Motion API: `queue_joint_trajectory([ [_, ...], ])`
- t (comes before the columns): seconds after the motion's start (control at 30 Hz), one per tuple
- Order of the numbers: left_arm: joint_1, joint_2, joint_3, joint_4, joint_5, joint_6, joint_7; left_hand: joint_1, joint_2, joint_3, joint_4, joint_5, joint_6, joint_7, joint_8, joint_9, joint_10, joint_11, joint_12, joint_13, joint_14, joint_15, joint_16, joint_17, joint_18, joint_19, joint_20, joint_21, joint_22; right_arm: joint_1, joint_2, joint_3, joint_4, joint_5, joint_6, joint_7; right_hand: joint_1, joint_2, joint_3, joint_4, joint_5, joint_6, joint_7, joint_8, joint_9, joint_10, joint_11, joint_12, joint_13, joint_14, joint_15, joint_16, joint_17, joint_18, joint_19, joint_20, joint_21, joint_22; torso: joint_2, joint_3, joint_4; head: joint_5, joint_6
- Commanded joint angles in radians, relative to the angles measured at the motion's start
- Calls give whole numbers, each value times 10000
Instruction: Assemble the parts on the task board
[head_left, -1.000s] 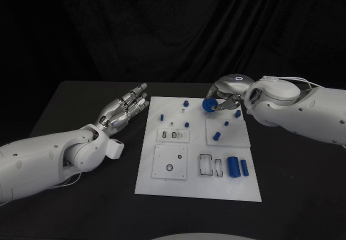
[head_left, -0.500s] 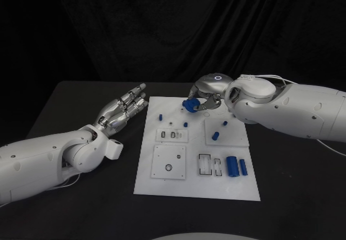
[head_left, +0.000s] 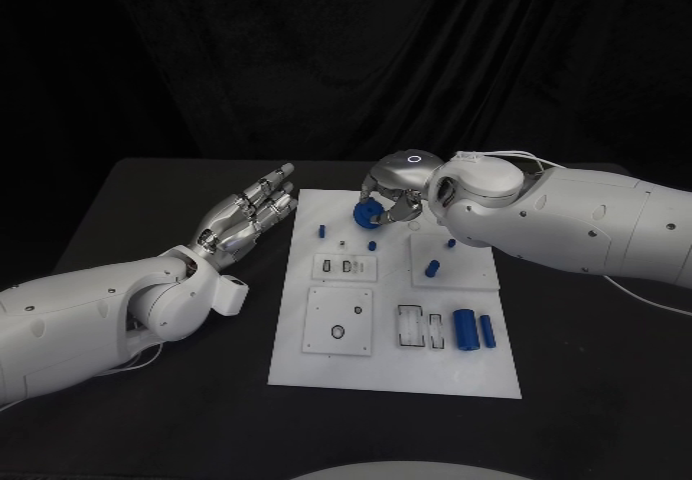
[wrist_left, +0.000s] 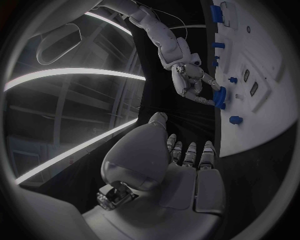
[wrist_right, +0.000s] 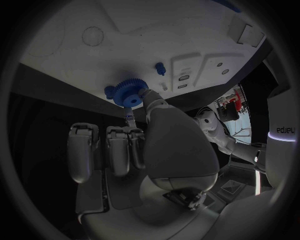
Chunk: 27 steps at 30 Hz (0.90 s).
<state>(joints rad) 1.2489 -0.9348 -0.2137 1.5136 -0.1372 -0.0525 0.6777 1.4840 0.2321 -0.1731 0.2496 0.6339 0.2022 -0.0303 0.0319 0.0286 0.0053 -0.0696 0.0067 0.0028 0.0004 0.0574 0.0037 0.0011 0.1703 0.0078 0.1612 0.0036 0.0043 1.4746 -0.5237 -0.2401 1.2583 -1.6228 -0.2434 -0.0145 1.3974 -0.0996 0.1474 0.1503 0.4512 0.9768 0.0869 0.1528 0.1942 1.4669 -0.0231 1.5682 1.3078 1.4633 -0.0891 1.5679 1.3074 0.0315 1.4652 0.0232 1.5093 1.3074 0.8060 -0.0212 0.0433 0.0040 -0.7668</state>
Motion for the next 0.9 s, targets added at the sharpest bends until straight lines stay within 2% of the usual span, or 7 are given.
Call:
queue_joint_trajectory([
  [0.03, -8, 25, 7, 2, -64, 119, 432, 113, -17, 24, -19, 43, 20, 68, 17, 11, -7, 88, -50, -10, -4, 53, -37, -11, 59, 11, 67, 37, 10, -26, 94, 24, -68, -61, 75, 67, 41, 97, 34, 39, 46, 373, -326, 590, 1596, 1039, -20, 26, 2630, 1075, -48, 29, 2634, -150, 668, -37, 53, 2382, 3, 24, -8, -17, -4],
  [0.07, -8, 30, 7, 2, -64, 120, 432, 113, -17, 24, -19, 43, 20, 68, 17, 11, -7, 88, -50, -10, -4, 53, -37, -11, 59, 11, 67, 37, 10, -28, 114, 25, -78, -61, 105, 62, 38, 91, 34, 35, 47, 346, -317, 581, 1605, 1039, -16, 26, 2630, 1075, -44, 29, 2634, -148, 663, -34, 46, 2379, 3, 14, 13, -40, -3],
  [0.27, -7, 42, 7, 6, -64, 122, 427, 113, -17, 24, -19, 43, 20, 68, 17, 11, -7, 88, -50, -10, -4, 53, -37, -11, 59, 11, 67, 37, 10, -43, 200, 30, -115, -61, 249, 39, 11, 92, 56, 34, 53, 168, -291, 504, 1636, 1039, -5, 26, 2630, 1075, -24, 29, 2634, -144, 653, -15, 29, 2375, 3, 9, 12, -39, -5],
  [0.43, -7, 29, 7, 18, -64, 118, 426, 119, -22, 33, -34, 56, 17, 64, 16, 10, -9, 83, -51, -11, -4, 52, -37, -11, 59, 10, 69, 36, 9, -51, 233, 31, -174, -61, 467, -76, -46, 51, 198, 53, 66, -477, -255, 48, 1521, 1039, 9, 26, 2630, 1075, 33, 29, 2634, -126, 611, 39, -42, 2357, -4, 3, -10, -35, -6],
  [0.53, -7, 30, 7, 20, -64, 119, 426, 119, -22, 33, -34, 56, 17, 64, 16, 10, -9, 83, -51, -11, -4, 52, -37, -11, 59, 10, 69, 36, 9, -53, 247, 31, -208, -61, 591, -147, -38, 22, 272, 38, 67, -652, -270, -122, 1465, 1039, -2, 26, 2630, 1075, 61, 29, 2634, -107, 566, 68, -112, 2333, -4, -1, -4, -23, -15],
  [0.57, -7, 30, 7, 20, -64, 120, 425, 119, -22, 33, -34, 56, 17, 64, 16, 10, -9, 83, -51, -11, -4, 52, -37, -11, 59, 10, 69, 36, 9, -54, 251, 31, -218, -61, 623, -164, -43, -4, 327, 34, 67, -842, -303, -281, 1400, 1039, -23, 26, 2630, 1075, 59, 29, 2634, -102, 554, 78, -133, 2328, -4, -1, 6, -32, -15],
  [0.9, -7, 49, 7, 8, -64, 145, 409, 123, -24, 38, -43, 63, 24, 63, 17, 11, -8, 82, -50, -10, -4, 52, -37, -11, 59, 12, 69, 37, 10, -56, 295, 31, -299, -61, 843, -301, -22, -69, 570, -23, 69, -1363, -407, -760, 1132, 1039, -106, 26, 2630, 1075, 1, 29, 2634, -63, 467, 37, -282, 2288, -11, 0, -3, -32, -38],
])
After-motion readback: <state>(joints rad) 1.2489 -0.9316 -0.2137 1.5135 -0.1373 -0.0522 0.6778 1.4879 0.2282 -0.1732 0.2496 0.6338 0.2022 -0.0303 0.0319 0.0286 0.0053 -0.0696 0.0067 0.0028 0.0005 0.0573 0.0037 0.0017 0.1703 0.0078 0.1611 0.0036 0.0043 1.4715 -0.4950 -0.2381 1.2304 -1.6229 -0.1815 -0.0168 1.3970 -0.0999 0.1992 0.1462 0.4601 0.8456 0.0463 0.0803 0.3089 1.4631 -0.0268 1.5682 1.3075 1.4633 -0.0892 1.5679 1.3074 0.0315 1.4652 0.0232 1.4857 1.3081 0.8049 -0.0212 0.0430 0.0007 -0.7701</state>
